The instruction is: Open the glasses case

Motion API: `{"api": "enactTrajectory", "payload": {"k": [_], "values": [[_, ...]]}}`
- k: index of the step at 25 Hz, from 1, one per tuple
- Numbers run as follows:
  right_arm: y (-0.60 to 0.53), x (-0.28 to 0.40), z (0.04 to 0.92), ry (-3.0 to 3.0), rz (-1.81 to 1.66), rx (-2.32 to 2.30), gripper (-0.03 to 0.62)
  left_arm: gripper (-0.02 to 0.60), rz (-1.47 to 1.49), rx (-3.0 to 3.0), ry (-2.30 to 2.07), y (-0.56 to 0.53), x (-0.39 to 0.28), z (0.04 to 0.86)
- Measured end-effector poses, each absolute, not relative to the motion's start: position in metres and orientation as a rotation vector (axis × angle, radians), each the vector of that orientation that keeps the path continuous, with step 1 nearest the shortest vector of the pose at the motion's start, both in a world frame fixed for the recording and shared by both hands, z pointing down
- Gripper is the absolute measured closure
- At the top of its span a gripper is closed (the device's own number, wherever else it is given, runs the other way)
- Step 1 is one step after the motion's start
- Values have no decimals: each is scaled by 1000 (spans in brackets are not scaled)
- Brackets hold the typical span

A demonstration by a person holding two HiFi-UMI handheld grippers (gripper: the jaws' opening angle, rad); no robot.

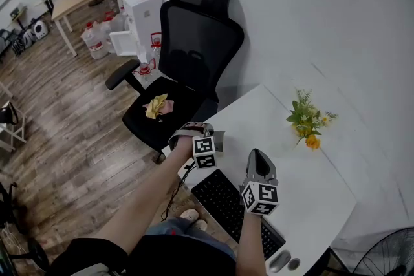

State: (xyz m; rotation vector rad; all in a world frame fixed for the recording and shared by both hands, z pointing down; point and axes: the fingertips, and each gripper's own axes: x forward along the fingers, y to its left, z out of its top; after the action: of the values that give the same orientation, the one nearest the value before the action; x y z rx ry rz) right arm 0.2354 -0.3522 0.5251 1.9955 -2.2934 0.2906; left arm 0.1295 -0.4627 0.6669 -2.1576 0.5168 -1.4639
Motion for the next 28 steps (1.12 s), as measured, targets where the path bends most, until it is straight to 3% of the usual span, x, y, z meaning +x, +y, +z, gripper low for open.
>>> {"api": "enactTrajectory", "payload": {"k": [18,28], "values": [[-350,239,523,-2282,289,2008,583,537,-1424,-2238,578,-467,128,661],[-342,251,511,-2264,252,2096,583,566,-1123,-2540,773,-446,142,599]]}}
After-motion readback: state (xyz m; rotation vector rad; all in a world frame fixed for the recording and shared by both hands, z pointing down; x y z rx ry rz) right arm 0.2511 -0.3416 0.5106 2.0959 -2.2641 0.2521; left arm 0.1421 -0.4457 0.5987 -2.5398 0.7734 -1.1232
